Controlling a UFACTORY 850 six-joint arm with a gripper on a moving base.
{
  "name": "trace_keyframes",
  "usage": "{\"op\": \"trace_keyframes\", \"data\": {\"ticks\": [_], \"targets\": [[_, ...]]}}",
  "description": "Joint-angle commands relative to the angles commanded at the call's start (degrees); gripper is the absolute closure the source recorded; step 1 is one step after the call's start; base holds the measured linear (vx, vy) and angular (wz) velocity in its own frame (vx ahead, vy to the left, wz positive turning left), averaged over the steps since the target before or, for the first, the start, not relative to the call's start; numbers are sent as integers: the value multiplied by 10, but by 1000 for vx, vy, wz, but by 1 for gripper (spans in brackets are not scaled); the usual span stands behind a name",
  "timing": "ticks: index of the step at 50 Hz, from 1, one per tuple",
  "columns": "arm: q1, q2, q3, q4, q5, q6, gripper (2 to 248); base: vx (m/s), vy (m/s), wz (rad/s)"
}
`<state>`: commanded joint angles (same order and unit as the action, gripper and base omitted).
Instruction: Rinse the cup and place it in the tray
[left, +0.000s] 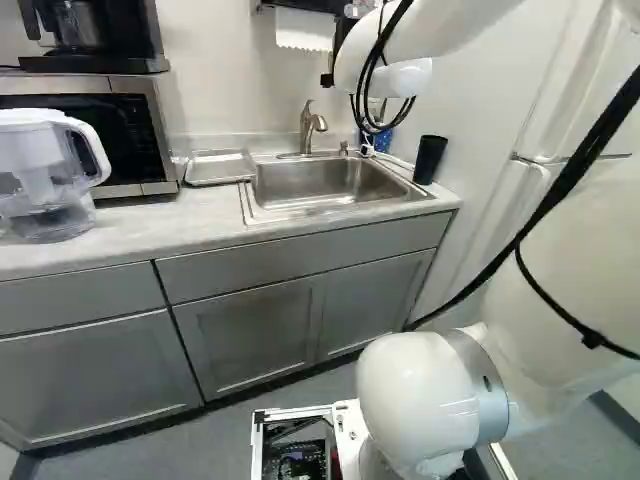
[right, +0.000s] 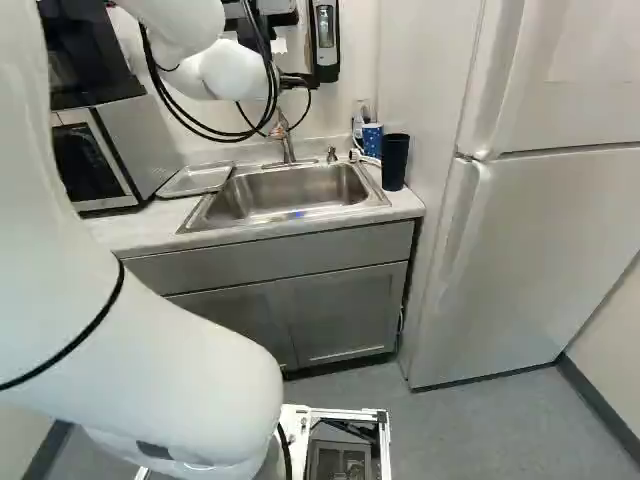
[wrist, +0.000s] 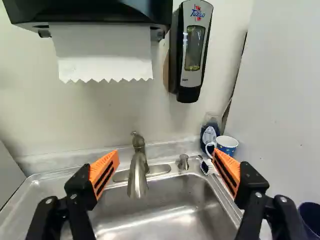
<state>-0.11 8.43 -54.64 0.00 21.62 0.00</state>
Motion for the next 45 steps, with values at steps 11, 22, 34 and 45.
{"op": "trace_keyframes", "data": {"ticks": [11, 22, 34, 45], "targets": [[-3, -34, -32, 0, -10, 0, 3, 0, 0, 0], [-5, -68, -65, 0, -28, 0, 3, 0, 0, 0], [-4, -105, -101, 0, -51, 0, 3, 0, 0, 0], [-4, -138, -136, 0, -74, 0, 3, 0, 0, 0]]}}
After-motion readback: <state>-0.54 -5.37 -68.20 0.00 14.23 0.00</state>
